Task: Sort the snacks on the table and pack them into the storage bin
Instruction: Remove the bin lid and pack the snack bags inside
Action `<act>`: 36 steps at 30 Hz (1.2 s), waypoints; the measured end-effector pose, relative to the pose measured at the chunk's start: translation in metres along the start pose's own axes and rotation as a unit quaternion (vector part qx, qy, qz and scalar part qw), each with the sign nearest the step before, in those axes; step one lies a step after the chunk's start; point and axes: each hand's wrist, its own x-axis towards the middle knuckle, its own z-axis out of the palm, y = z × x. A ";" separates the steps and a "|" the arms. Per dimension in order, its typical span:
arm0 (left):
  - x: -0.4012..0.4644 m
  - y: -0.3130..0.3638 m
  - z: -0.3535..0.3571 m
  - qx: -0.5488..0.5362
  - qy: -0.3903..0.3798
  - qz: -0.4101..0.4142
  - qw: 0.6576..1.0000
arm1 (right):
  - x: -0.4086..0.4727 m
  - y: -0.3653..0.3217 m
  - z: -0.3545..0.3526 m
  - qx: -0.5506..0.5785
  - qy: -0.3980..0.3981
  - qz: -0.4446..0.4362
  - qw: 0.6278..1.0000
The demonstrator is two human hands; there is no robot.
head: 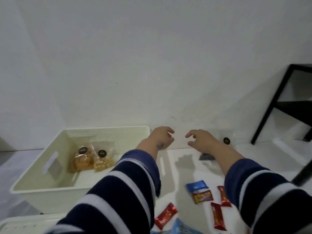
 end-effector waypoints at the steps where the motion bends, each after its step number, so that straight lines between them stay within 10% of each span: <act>1: 0.006 0.011 0.015 -0.004 -0.003 -0.002 1.000 | 0.001 0.019 -0.004 0.000 0.000 0.005 1.000; 17: 0.126 0.032 0.230 -0.095 0.054 -0.106 0.988 | 0.094 0.279 -0.005 0.142 0.037 0.106 0.984; 36: 0.157 0.018 0.274 -0.206 0.187 -0.165 0.946 | 0.131 0.307 0.031 0.253 0.133 0.094 0.954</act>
